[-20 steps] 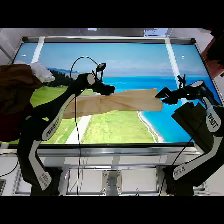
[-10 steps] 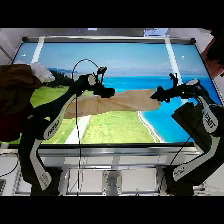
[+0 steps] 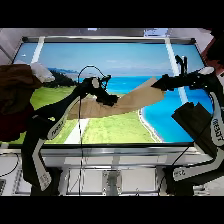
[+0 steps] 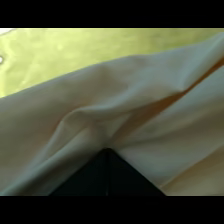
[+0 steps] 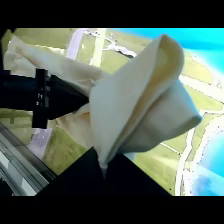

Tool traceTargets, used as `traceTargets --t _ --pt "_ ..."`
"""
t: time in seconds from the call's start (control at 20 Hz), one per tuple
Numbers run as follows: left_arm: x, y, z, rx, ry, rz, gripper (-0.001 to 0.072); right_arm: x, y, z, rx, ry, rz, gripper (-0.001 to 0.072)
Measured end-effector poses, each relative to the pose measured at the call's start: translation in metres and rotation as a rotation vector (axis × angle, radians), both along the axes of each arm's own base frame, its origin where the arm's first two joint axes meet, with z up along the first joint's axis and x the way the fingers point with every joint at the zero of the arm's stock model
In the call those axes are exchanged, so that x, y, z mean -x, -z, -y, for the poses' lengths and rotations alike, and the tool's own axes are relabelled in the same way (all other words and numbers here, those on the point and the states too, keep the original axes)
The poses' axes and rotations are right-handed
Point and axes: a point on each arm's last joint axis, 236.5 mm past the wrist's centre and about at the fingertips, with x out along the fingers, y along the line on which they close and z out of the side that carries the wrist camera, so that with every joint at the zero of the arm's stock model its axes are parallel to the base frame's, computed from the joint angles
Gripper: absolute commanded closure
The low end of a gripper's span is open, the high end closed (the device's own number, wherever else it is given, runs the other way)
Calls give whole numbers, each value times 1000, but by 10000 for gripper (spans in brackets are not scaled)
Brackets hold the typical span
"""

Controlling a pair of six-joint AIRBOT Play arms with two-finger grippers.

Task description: Fold the shirts.

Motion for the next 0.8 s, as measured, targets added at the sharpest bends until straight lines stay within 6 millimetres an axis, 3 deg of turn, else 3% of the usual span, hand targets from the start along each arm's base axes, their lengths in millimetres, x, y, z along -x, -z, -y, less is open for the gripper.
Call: traceTargets --t 0.15,0.3,0.4,0.5,0.6,0.8 --pt "-3 -24 12 37 32 20 696 11 -31 -20 6 -49 62 683" --pt "-20 -81 10 81 70 92 696 22 -51 -48 4 -99 96 683" --pt "-33 -131 -5 96 81 172 696 25 -63 -77 5 -134 127 683" --pt "-45 -175 -32 71 69 264 696 26 -78 -116 2 -169 183 684" --pt "-54 -214 -73 -2 36 364 696 22 -92 -159 -6 -173 263 685" --pt "-56 -271 -162 -205 -58 500 696 15 -107 -247 -58 -130 390 685"
